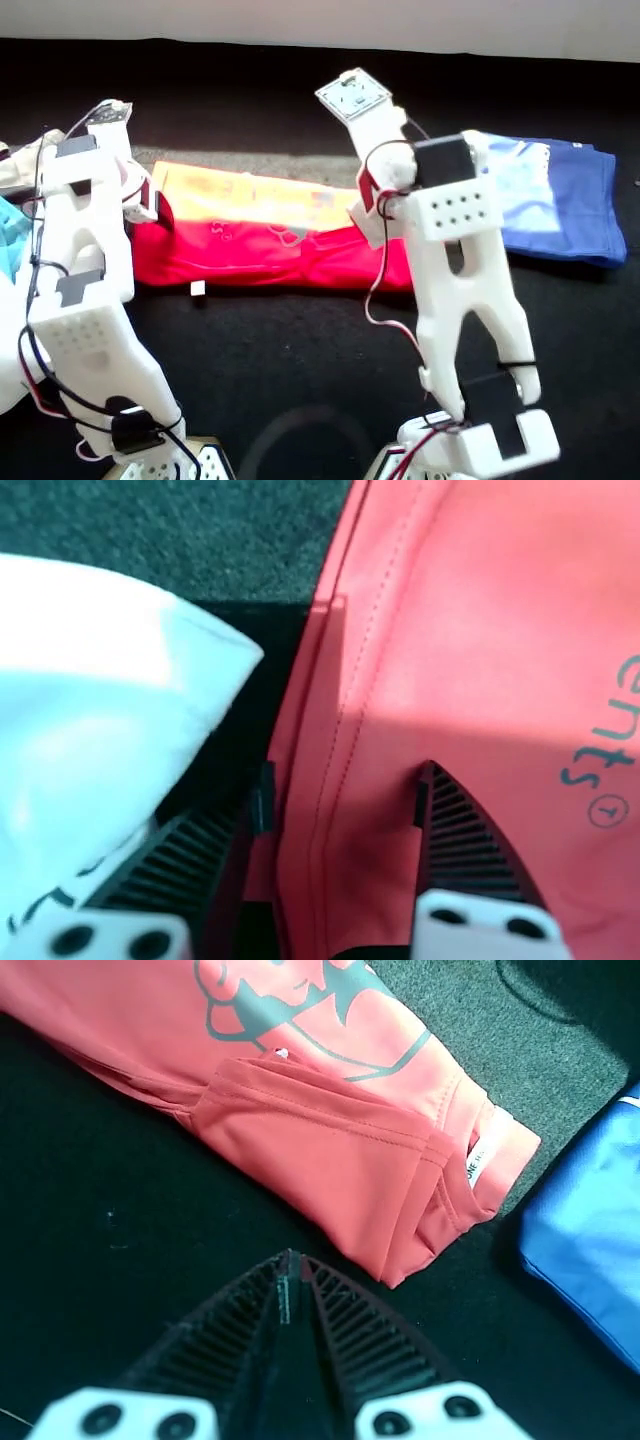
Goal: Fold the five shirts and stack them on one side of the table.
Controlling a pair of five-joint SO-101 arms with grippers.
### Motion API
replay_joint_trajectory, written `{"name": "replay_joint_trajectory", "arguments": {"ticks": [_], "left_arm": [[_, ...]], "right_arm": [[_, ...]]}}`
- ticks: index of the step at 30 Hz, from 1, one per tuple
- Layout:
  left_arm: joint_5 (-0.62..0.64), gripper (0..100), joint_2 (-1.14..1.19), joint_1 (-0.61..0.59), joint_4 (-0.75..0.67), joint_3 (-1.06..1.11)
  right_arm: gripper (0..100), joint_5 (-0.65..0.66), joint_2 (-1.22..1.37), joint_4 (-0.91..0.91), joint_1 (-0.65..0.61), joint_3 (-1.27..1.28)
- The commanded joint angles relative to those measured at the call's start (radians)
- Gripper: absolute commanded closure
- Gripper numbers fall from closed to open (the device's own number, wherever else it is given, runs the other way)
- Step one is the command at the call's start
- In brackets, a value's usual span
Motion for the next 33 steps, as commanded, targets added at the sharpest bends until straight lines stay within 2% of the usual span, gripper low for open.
{"name": "replay_joint_trajectory", "arguments": {"ticks": [1, 11, 13, 15, 16, 18, 23, 28, 33], "left_arm": [[0.005, 77, 0.094, -0.01, 0.06, -0.182], [0.003, 77, 0.328, 0.012, 0.238, -0.447], [0.003, 84, 0.337, 0.031, 0.295, -0.479], [0.003, 97, 0.335, 0.051, 0.327, -0.501], [0.006, 100, 0.335, 0.061, 0.339, -0.51], [0.006, 98, 0.335, 0.074, 0.358, -0.524], [0.009, 99, 0.334, 0.087, 0.43, -0.57], [0.012, 99, 0.326, 0.082, 0.546, -0.728], [0.009, 99, 0.15, 0.119, 0.546, -0.604]], "right_arm": [[98.9, 0.014, -0.151, 0.019, 0.045, 0.007], [98.9, 0.017, -0.384, 0.018, 0.137, 0.295], [98.9, 0.02, -0.418, 0.018, 0.203, 0.332], [98.9, 0.06, -0.449, 0.016, 0.285, 0.374], [98.9, 0.086, -0.461, 0.015, 0.329, 0.4], [98.9, 0.121, -0.498, -0.01, 0.426, 0.475], [99.0, 0.172, -0.679, -0.196, 0.615, 0.82], [99.0, 0.172, -0.855, -0.438, 0.639, 1.285], [99.0, 0.164, -0.914, -0.615, 0.684, 1.549]]}}
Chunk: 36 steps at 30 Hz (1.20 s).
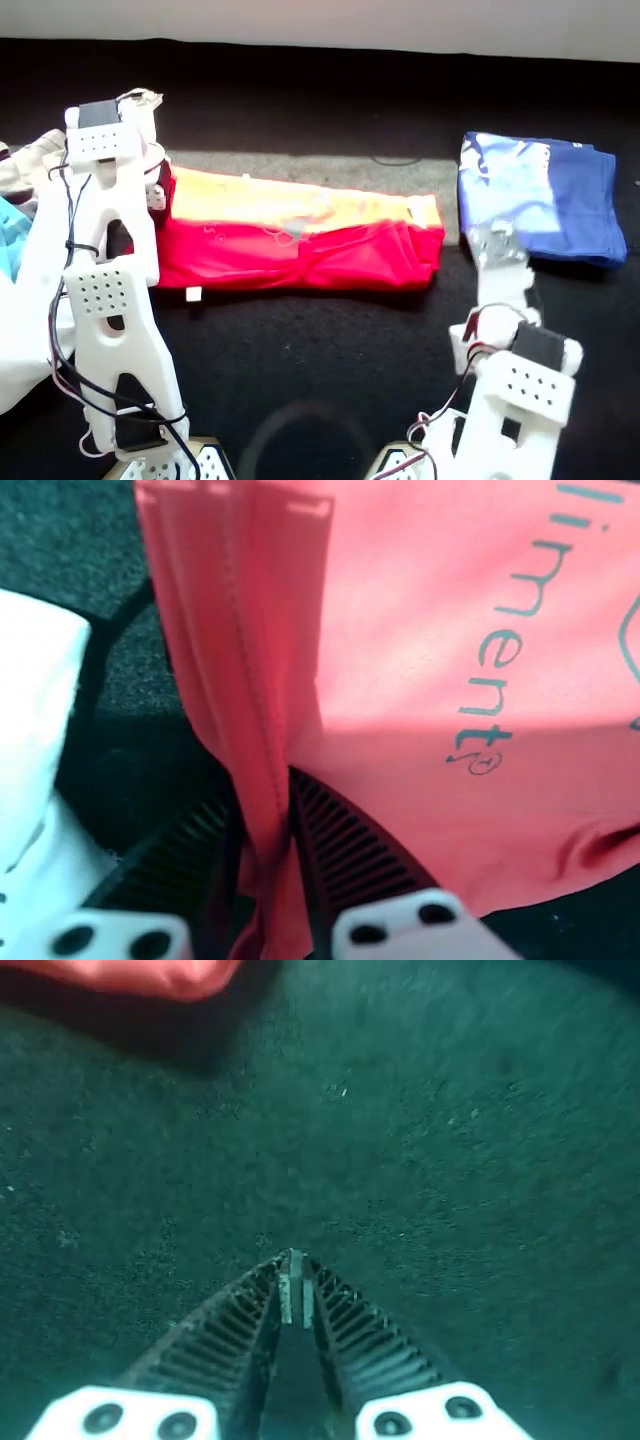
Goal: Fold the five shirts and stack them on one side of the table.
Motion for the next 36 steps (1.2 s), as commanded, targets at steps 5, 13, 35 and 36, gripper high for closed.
{"name": "replay_joint_trajectory", "arguments": {"ticks": [5, 13, 35, 36], "left_arm": [[0.003, 99, -0.42, 0.211, 0.014, 0.286], [0.005, 99, -0.63, 0.559, 0.012, 0.325], [0.008, 99, -0.166, 0.987, -0.215, -0.171], [0.008, 99, -0.142, 0.989, -0.226, -0.203]], "right_arm": [[99.0, 0.006, -0.038, -0.292, 0.127, 0.269], [99.0, 0.006, -0.044, -0.456, 0.188, 0.41], [99.0, 0.005, -0.044, -0.456, 0.189, 0.417], [99.0, 0.005, -0.044, -0.456, 0.189, 0.417]]}}
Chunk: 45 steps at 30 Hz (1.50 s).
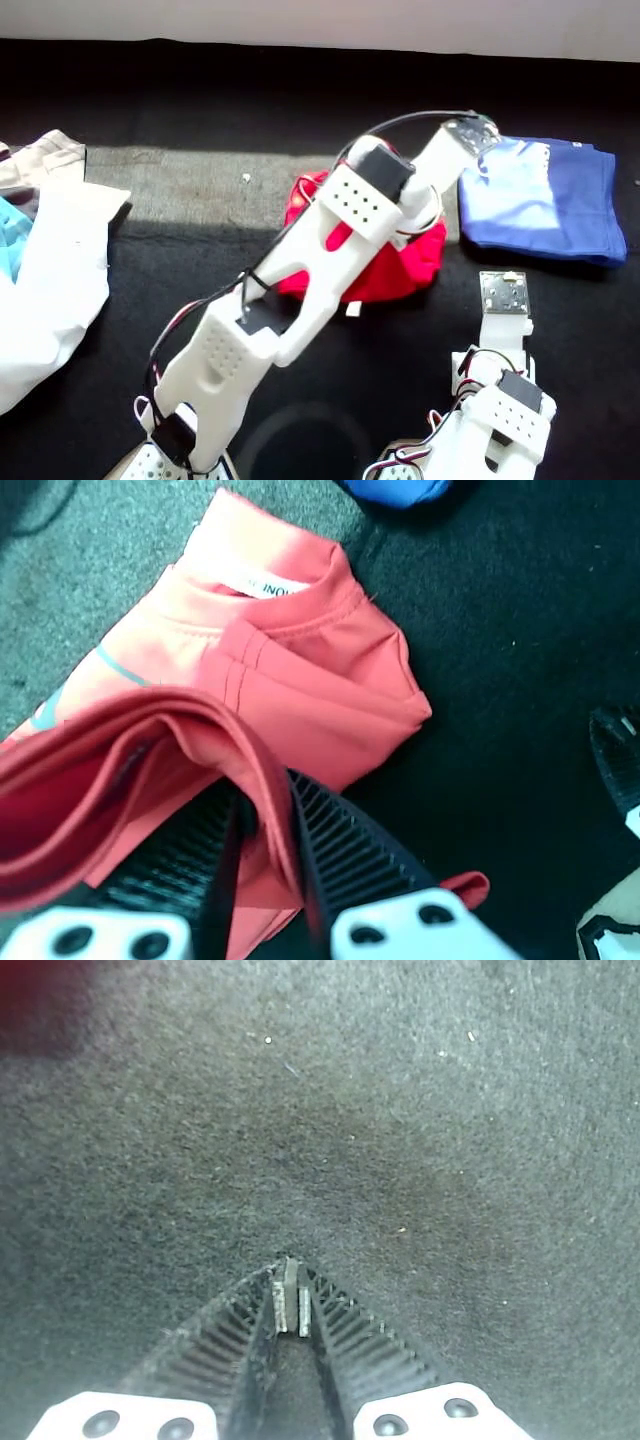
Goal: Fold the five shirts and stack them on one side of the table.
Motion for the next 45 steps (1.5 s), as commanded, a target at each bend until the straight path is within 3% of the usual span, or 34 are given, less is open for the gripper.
{"name": "replay_joint_trajectory", "arguments": {"ticks": [1, 9, 15, 17, 21, 25, 31, 39, 45], "left_arm": [[0.009, 99, 0.051, 0.018, -0.049, -0.128], [0.009, 98, 0.226, 0.019, -0.075, -0.32], [0.038, 77, 0.251, -0.008, -0.071, -0.449], [0.052, 75, 0.252, -0.041, -0.032, -0.527], [0.055, 79, 0.259, -0.124, 0.104, -0.63], [0.057, 100, 0.274, -0.163, 0.186, -0.605], [0.058, 99, 0.39, -0.14, 0.184, -0.47], [0.06, 99, 0.513, -0.001, 0.187, -0.521], [0.06, 99, 0.424, 0.099, 0.19, -0.585]], "right_arm": [[99.0, 0.003, -0.004, -0.031, 0.021, 0.024], [99.0, 0.003, -0.004, -0.031, 0.021, 0.024], [99.0, 0.003, -0.004, -0.031, 0.021, 0.024], [99.0, 0.003, -0.004, -0.031, 0.021, 0.024], [99.0, 0.003, -0.004, -0.031, 0.021, 0.024], [99.0, 0.003, -0.004, -0.031, 0.021, 0.024], [99.0, 0.003, -0.004, -0.031, 0.021, 0.024], [99.0, 0.003, -0.004, -0.033, 0.021, 0.024], [99.0, 0.003, -0.004, -0.033, 0.021, 0.024]]}}
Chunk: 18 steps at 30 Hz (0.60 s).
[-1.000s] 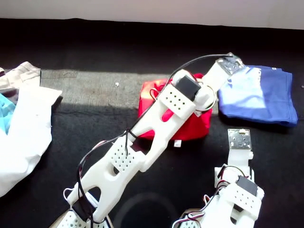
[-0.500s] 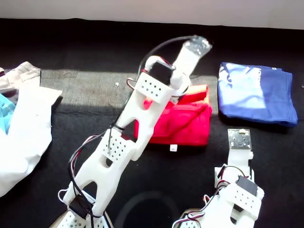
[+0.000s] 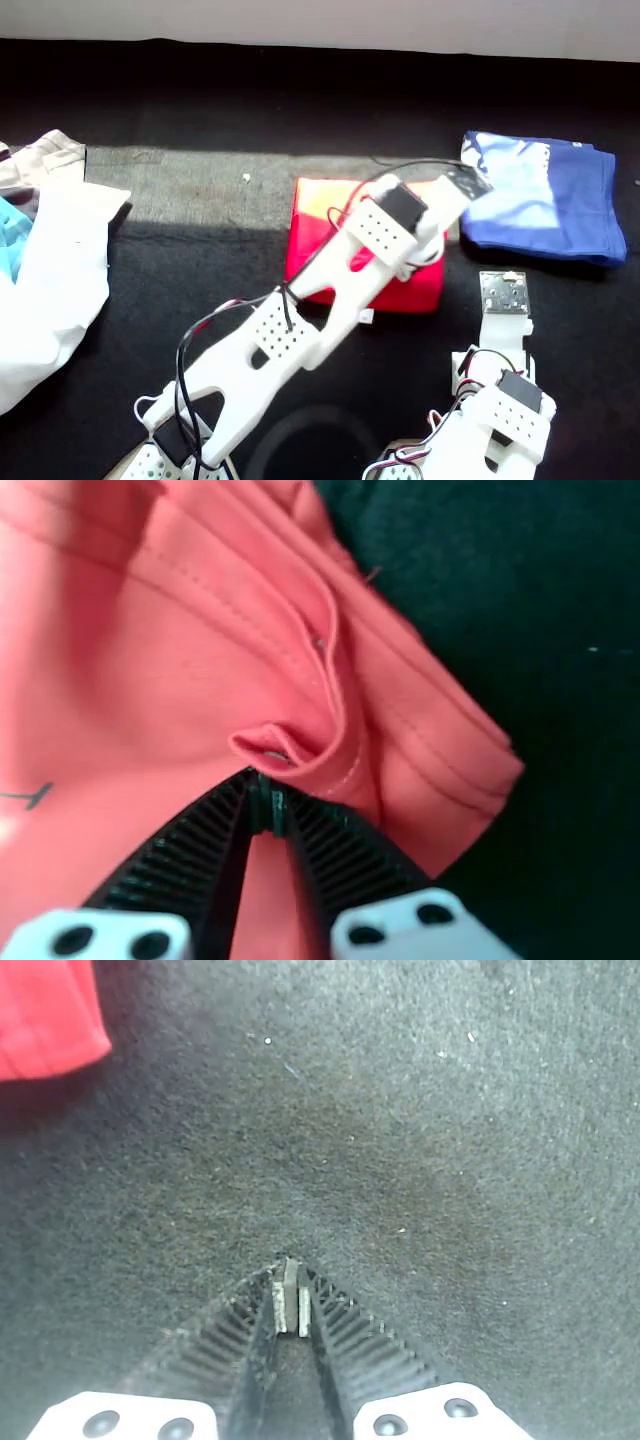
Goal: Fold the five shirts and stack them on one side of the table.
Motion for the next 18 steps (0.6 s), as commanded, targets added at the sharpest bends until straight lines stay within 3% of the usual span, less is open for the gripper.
{"name": "replay_joint_trajectory", "arguments": {"ticks": [1, 5, 10, 14, 18], "left_arm": [[0.008, 99, -0.13, 0.056, 0.009, -0.073], [0.008, 99, -0.225, 0.071, 0.011, -0.064], [0.006, 99, -0.272, 0.008, 0.006, -0.051], [0.006, 99, -0.16, -0.047, 0.006, -0.051], [0.012, 99, -0.061, -0.021, 0.011, -0.059]], "right_arm": [[99.0, 0.003, -0.004, -0.03, 0.021, 0.022], [99.0, 0.003, -0.004, -0.03, 0.021, 0.022], [99.0, 0.003, -0.004, -0.031, 0.019, 0.022], [99.0, 0.003, -0.004, -0.031, 0.018, 0.022], [99.0, 0.003, -0.004, -0.031, 0.018, 0.022]]}}
